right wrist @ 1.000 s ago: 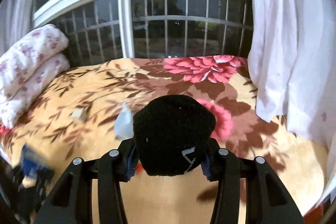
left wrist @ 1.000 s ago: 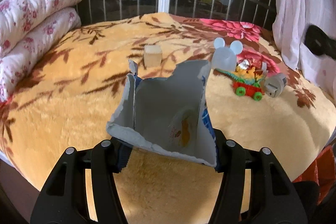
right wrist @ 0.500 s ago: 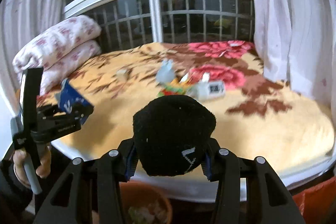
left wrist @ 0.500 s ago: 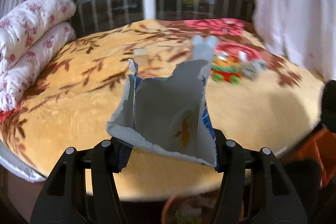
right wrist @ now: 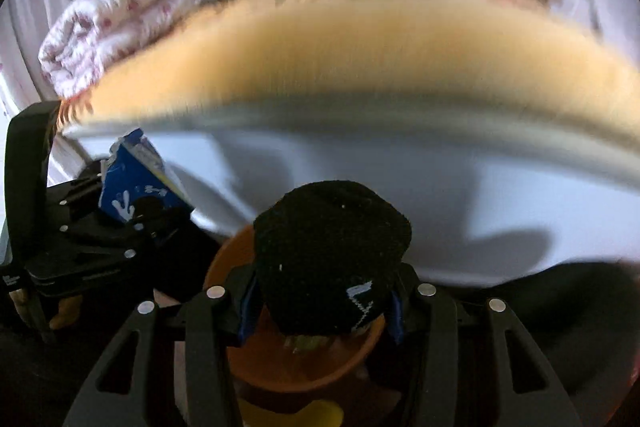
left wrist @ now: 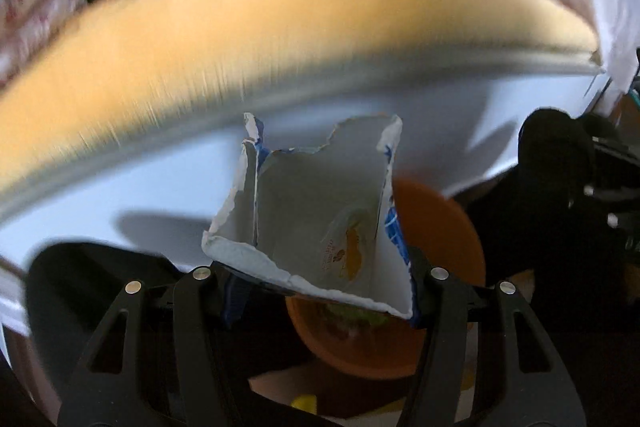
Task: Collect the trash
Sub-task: 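Carry the milk carton and black object down over the orange bin, then open both grippers to drop the carton and black object into the bin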
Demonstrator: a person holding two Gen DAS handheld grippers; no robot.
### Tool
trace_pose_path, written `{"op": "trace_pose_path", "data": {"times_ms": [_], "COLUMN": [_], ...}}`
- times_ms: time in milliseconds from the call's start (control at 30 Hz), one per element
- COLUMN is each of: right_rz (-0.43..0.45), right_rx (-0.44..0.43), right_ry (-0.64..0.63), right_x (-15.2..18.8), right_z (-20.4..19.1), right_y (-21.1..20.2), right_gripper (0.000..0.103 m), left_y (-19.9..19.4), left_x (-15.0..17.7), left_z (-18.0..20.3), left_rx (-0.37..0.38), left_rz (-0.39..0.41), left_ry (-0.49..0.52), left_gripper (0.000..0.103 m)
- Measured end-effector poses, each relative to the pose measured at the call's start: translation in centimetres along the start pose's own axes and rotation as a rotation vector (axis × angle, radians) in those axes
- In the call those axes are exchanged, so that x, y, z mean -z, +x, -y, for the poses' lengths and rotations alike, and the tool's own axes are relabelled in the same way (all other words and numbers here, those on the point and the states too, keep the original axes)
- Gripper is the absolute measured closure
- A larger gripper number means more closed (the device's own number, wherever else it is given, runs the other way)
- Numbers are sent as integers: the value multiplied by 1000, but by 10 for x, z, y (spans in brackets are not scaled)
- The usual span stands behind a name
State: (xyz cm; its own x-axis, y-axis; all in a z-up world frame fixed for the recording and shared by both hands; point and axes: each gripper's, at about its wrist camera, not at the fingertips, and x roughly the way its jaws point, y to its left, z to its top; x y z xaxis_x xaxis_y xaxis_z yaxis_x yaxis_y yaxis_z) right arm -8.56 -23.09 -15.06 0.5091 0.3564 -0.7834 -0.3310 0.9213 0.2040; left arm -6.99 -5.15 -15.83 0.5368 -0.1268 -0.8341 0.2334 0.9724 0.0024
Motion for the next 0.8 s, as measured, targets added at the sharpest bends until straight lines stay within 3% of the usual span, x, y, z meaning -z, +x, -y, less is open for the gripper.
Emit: {"op": "trace_pose_path", "data": {"times_ms": [133,500,567,600,633,800], "right_rz": [-113,-171,-175,-177,-172,-127], "right_rx": [-14,-42,-49,-50,-45,-39], "right_ry": [-12,27,27,27,28,68], "right_x": [16,16,17,17,17,16], "right_z": [-6,0,-1,-1,-2,6], "right_y": [38,54,54,54,53,43], "right_gripper": [55,54,48,42,32,31], "left_y": [26,38,40,45,47,49], "left_x": [4,4,4,5,5,4], "left_z": [-9,-2,-9,-9,-10,-10], "left_rx": [4,5,-7,-12,-17,-20], "left_rz": [-87,-120,-130,-148,-158,-172], "left_ry": [-33,-13,-22,-29,-34,-40], "left_gripper": [46,46,39,23,16,13]}}
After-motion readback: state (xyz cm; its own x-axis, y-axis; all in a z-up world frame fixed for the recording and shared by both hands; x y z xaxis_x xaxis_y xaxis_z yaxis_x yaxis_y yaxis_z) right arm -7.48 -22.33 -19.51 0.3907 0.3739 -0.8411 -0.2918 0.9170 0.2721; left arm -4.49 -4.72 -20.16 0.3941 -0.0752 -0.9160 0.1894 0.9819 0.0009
